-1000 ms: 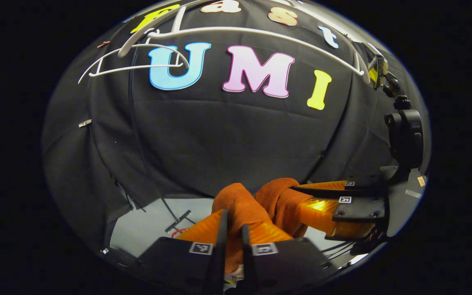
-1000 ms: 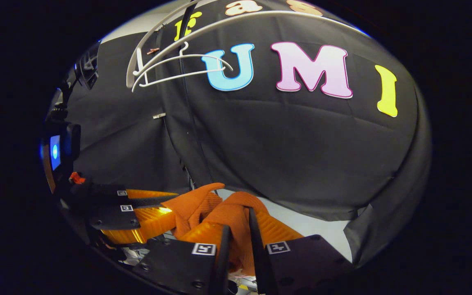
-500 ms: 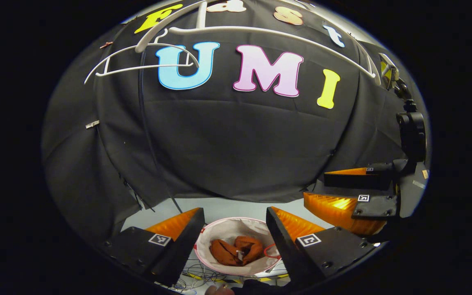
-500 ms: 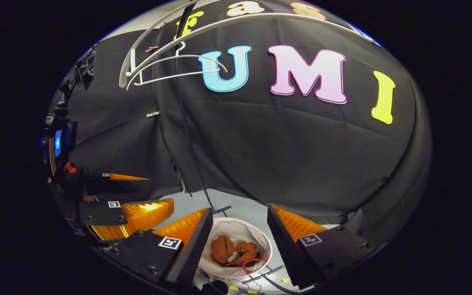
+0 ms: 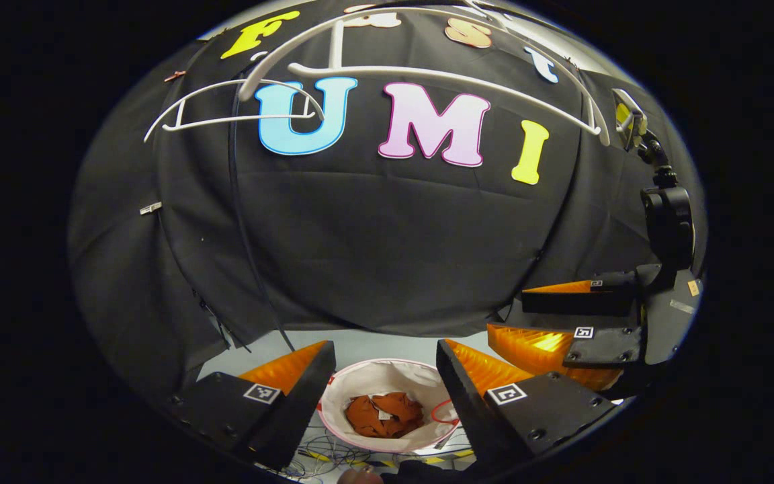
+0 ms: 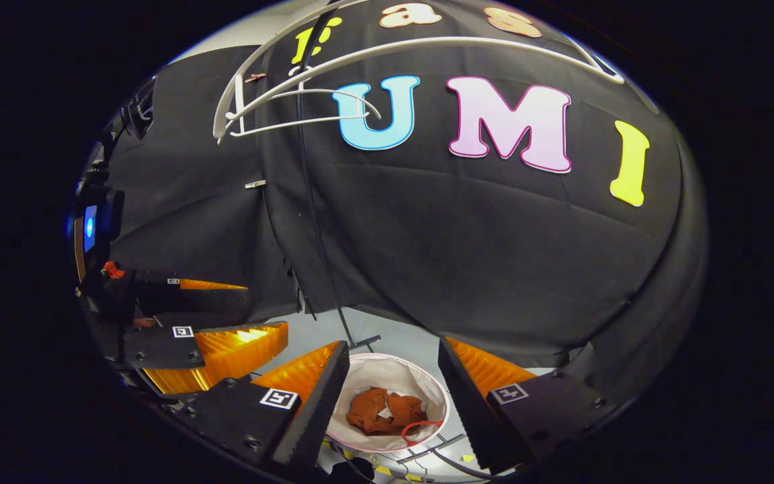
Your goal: Grasp the clothes on the hanger with both hands and then place them into the laundry hamper below.
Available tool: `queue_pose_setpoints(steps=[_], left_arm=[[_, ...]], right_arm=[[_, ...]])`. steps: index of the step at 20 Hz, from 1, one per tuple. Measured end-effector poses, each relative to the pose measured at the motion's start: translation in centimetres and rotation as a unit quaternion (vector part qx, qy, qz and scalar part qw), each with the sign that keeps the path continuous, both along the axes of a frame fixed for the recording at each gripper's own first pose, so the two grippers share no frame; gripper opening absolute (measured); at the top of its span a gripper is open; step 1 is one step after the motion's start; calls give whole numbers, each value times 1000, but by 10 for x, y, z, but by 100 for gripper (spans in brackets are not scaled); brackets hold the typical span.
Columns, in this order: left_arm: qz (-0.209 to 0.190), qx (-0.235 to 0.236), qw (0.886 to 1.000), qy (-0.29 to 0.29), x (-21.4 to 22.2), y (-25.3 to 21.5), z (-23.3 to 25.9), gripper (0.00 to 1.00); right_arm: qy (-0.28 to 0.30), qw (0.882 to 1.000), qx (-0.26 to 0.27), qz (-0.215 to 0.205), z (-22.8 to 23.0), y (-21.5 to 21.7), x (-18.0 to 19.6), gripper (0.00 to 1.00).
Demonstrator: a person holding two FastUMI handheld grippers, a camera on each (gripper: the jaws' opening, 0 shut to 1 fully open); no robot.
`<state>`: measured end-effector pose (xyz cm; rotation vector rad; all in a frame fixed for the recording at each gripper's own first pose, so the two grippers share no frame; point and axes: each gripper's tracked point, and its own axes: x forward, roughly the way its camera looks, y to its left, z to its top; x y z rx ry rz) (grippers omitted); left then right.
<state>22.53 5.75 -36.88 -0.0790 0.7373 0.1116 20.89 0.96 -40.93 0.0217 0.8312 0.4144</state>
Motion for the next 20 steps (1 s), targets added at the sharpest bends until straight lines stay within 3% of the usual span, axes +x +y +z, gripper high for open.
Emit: queue_pose_setpoints(steps=[7,14,16,20], left_arm=[[-1,21,998,-52,-39,22,51,95],[-17,27,993,-112,-94,36,116,95],[-27,29,991,-128,-111,36,130,95],[-36,28,987,-154,-157,39,163,95]], right_arm=[[-42,999,-2,-34,53,8,-25,88],[-97,993,-5,-70,124,24,-77,89],[-114,990,-7,-83,142,26,-93,96],[-126,986,-2,-109,171,36,-135,100]])
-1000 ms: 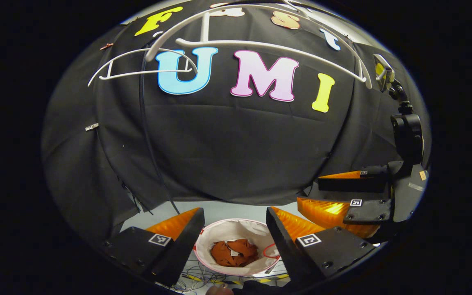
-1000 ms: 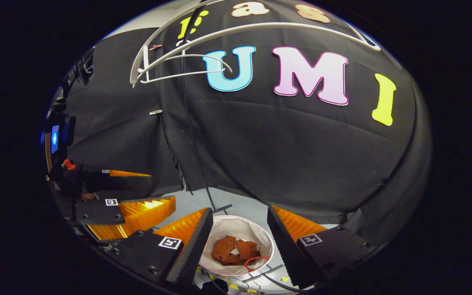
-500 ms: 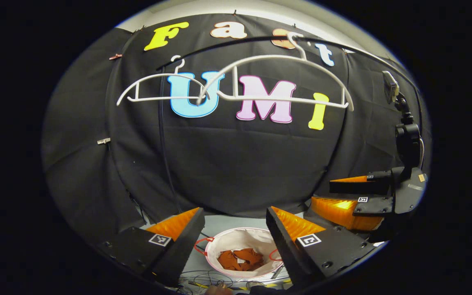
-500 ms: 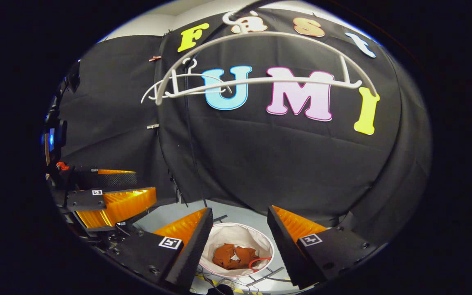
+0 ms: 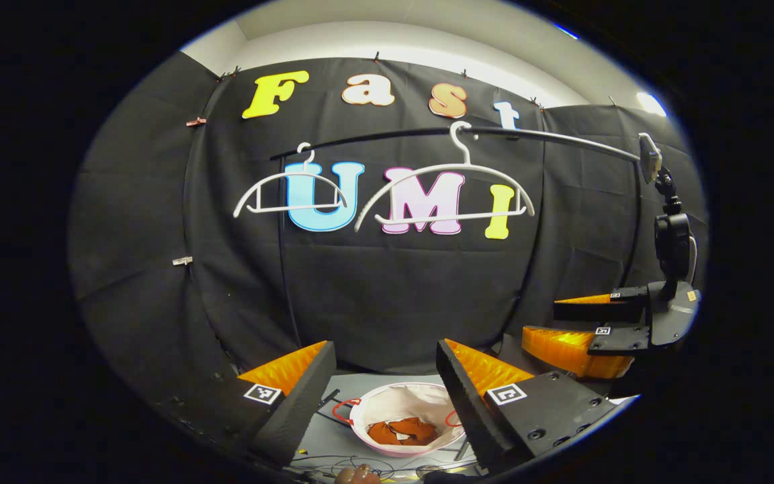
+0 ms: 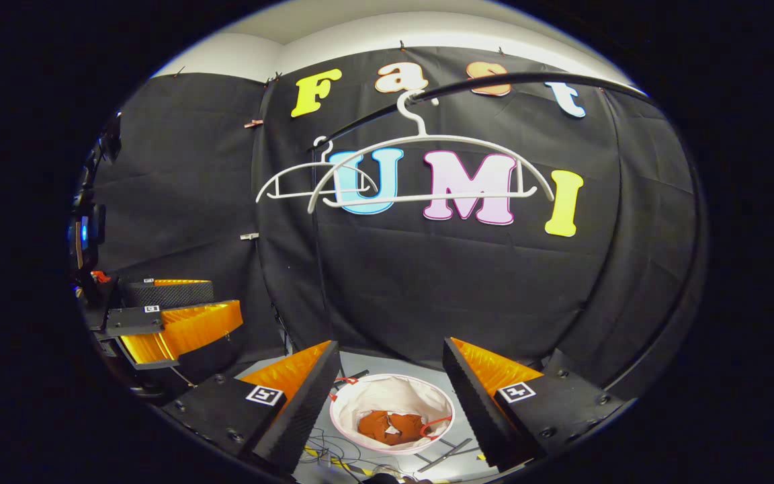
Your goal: Grasp the clothes on the hanger with both hands and then place them into the laundry hamper below.
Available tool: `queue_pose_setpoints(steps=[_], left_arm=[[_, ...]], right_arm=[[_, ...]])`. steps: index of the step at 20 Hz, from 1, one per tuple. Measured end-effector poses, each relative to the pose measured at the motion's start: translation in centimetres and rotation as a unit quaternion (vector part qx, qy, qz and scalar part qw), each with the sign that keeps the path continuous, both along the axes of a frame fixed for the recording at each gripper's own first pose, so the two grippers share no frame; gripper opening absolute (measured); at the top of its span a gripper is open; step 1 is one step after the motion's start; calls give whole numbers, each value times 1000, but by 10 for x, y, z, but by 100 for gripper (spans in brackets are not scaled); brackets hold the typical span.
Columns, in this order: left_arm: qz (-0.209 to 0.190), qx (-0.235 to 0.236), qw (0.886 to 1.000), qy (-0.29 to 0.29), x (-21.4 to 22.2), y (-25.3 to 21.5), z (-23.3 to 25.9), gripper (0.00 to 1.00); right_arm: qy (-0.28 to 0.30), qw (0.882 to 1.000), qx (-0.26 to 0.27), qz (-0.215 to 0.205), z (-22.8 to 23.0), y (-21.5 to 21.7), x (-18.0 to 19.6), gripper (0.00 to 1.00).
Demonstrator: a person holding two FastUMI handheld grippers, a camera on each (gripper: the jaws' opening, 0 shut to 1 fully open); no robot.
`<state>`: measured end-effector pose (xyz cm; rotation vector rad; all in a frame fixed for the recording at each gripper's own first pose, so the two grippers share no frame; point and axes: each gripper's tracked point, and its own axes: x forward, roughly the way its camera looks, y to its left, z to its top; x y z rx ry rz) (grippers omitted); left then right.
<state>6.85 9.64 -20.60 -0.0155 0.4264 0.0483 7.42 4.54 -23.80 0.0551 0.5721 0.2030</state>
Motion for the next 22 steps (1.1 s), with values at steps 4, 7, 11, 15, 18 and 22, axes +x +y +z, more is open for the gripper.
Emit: queue_pose_setpoints(steps=[4,7,11,15,18,22], left_arm=[[-13,-1,999,-36,-42,-1,43,92],[-31,4,997,-77,-62,-12,79,92],[-48,2,992,-113,-78,-26,111,92],[-61,-5,987,-148,-82,-40,149,92],[-65,0,983,-171,-81,-46,172,95],[-57,3,978,-201,-75,-57,192,95]], right_arm=[[-28,999,5,-25,41,7,-42,99],[-63,997,21,-49,82,1,-59,99],[-114,990,38,-80,133,-10,-72,96],[-166,981,32,-99,174,-23,-77,100],[-183,978,27,-100,188,-26,-79,99],[-197,976,24,-91,195,-38,-75,95]])
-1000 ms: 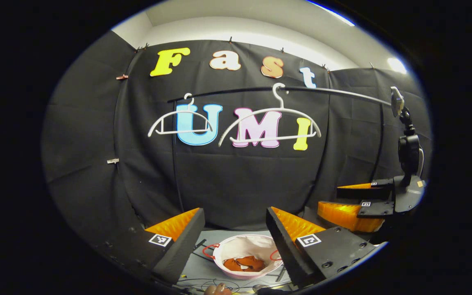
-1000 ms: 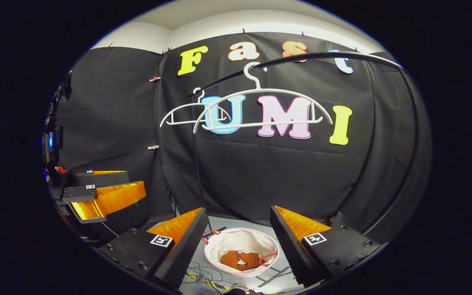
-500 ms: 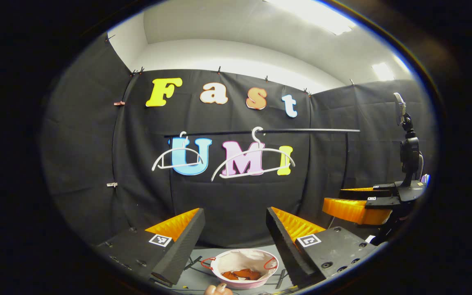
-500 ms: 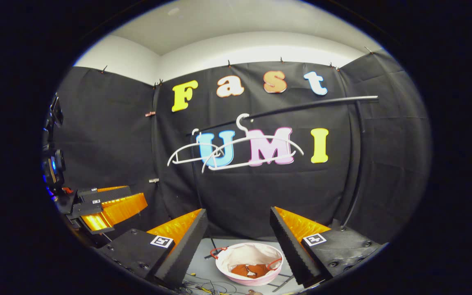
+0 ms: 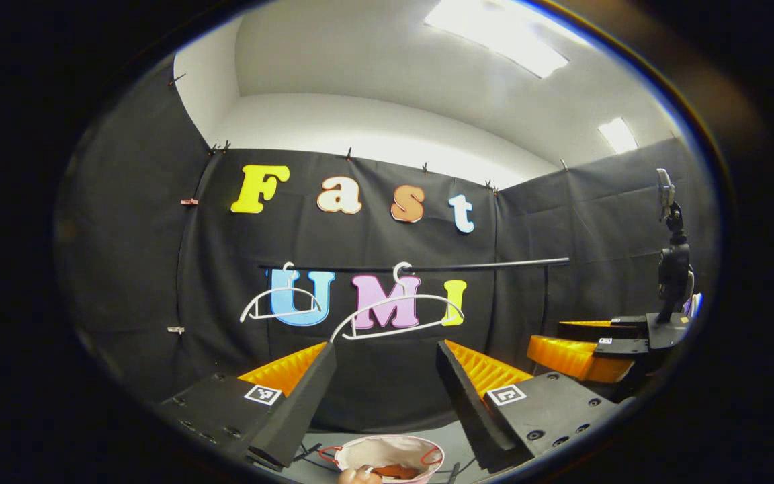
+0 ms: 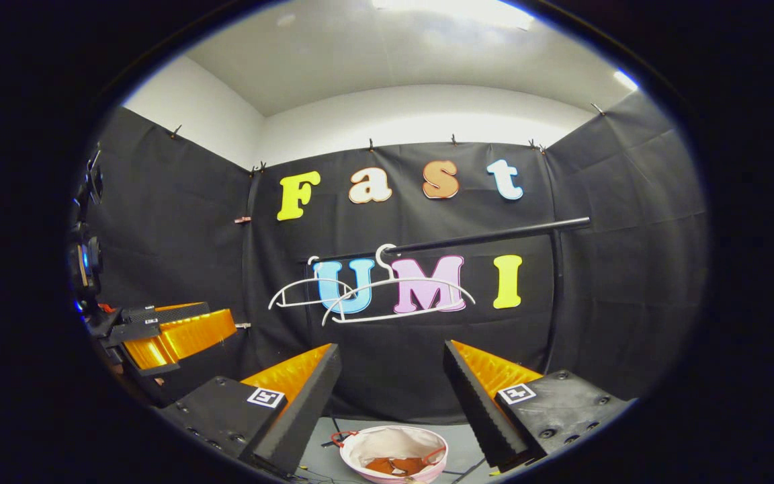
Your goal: Grasp the clothes on the hanger with both hands and then place them into the laundry hamper below.
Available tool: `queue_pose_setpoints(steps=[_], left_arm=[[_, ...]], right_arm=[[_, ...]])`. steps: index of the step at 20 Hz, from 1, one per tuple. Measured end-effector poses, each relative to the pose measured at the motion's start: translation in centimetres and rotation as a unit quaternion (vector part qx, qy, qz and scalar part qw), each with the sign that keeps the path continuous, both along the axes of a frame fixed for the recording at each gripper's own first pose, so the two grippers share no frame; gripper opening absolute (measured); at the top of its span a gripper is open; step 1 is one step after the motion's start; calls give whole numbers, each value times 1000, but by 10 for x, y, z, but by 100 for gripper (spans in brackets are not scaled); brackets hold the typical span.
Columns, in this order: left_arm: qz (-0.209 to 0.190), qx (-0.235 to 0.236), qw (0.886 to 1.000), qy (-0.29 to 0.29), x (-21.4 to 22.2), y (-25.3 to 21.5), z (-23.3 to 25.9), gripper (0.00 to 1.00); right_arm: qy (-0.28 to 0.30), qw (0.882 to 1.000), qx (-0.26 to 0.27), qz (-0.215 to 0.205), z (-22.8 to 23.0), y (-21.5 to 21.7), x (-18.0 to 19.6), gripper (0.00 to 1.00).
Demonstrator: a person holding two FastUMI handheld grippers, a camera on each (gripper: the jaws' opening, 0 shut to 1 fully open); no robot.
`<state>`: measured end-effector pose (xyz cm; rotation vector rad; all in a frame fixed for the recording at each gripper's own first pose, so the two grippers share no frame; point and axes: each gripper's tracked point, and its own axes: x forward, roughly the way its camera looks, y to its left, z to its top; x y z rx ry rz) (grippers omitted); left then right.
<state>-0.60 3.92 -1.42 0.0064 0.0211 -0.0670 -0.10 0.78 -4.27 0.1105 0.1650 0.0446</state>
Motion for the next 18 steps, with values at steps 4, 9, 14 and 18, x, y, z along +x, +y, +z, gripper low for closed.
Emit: queue_pose_setpoints(steps=[4,9,14,18], left_arm=[[13,6,1000,-16,7,-10,9,95],[32,0,999,-22,12,-16,16,95],[29,13,999,-26,11,-28,24,95],[26,11,999,-31,12,-38,28,95]], right_arm=[[-20,1000,3,10,14,-15,9,99],[-30,1000,4,10,24,-38,12,100],[-45,999,-2,-5,34,-58,10,99],[-54,999,-1,-2,41,-61,7,99]])
